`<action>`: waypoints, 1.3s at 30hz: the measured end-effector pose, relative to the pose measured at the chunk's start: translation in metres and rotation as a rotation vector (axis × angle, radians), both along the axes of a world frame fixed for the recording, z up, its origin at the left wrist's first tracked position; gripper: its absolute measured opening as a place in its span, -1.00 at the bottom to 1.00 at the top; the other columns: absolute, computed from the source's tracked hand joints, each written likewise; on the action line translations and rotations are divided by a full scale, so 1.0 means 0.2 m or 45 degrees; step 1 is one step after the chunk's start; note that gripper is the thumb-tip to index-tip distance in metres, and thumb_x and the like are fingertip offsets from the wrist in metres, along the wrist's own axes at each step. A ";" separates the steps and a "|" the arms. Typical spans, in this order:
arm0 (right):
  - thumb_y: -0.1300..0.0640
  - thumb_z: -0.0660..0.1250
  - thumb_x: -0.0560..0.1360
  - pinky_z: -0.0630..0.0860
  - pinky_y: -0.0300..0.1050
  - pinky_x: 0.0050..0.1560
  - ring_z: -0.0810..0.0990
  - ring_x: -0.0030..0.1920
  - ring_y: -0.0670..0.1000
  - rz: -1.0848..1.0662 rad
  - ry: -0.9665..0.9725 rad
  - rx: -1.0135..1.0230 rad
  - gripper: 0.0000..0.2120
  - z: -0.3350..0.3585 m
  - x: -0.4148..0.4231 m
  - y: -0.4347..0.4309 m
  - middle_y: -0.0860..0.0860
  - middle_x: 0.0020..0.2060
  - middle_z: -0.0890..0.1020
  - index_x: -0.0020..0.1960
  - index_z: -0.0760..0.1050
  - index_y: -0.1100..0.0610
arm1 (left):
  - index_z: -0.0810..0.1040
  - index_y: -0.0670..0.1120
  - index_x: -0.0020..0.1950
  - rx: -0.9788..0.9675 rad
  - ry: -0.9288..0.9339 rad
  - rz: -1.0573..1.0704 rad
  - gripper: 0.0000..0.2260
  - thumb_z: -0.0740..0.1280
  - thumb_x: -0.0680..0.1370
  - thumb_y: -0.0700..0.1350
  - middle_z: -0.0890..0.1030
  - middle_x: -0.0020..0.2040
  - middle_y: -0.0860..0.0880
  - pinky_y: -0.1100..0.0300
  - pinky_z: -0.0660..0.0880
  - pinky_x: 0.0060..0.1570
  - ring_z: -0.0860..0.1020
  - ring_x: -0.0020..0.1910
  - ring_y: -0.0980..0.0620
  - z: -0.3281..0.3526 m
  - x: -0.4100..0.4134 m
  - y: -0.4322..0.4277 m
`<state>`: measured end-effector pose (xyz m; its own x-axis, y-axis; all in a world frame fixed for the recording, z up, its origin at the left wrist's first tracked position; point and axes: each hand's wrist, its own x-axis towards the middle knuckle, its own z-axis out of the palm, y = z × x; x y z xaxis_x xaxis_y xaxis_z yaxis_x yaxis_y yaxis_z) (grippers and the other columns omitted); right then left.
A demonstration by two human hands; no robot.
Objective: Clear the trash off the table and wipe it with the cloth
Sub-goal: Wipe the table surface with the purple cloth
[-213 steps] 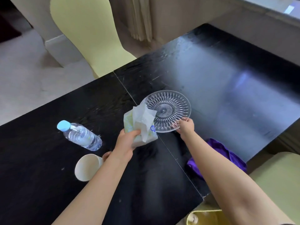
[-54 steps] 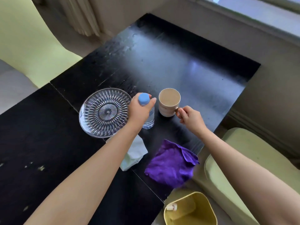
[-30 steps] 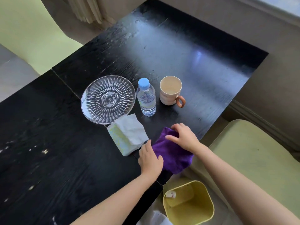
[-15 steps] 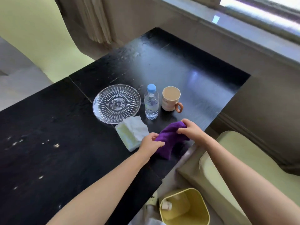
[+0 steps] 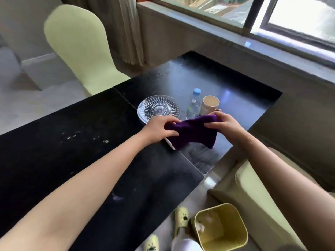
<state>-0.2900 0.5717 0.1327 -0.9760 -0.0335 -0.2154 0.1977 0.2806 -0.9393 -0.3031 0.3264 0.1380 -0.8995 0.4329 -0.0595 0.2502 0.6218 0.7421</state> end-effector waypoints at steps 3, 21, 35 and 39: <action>0.40 0.36 0.42 0.45 -0.14 -0.04 0.50 -0.16 0.02 0.114 0.012 -0.003 -0.84 -0.01 0.09 -0.21 0.08 -0.24 0.54 -0.10 0.50 0.18 | 0.59 -0.12 0.20 -0.135 0.030 -0.033 -0.62 0.49 0.39 -0.18 0.64 0.06 0.01 0.62 0.27 -0.03 0.51 0.04 0.16 0.03 0.16 -0.24; 0.19 0.41 0.42 0.47 -0.08 -0.07 0.52 -0.19 -0.05 0.717 0.040 0.329 -0.80 -0.50 0.79 -0.89 -0.05 -0.26 0.59 -0.17 0.44 -0.06 | 0.61 -0.01 0.05 -0.040 -0.257 1.142 -0.86 0.31 0.54 -0.16 0.59 -0.11 0.13 0.43 0.40 0.07 0.51 -0.15 0.20 -0.40 1.51 -0.64; 0.09 0.33 0.49 0.35 0.01 0.22 0.42 0.25 0.22 0.541 0.181 0.823 -0.51 -0.85 0.63 -1.17 0.17 0.28 0.47 0.37 0.32 0.18 | 0.44 -0.08 0.33 0.077 -0.353 1.536 -0.67 0.25 0.56 -0.18 0.54 0.27 -0.11 0.10 0.43 0.21 0.51 0.23 -0.09 -0.83 1.11 -0.70; -0.21 0.28 0.46 0.03 0.16 0.49 0.09 0.51 0.25 1.154 0.571 1.143 -0.28 -1.05 0.74 -1.22 0.12 0.53 0.14 0.51 0.13 0.02 | 0.29 -0.06 0.46 -0.170 -0.239 1.346 -0.59 0.18 0.59 -0.17 0.34 0.46 -0.06 0.10 0.26 0.39 0.28 0.45 -0.04 -0.98 1.26 -0.63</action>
<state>-0.1412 0.3287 -0.0772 -0.6771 -0.7150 -0.1743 -0.6554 0.6936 -0.2989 -0.0512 0.2008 -0.0585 -0.7852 -0.5771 -0.2247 -0.5712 0.5346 0.6228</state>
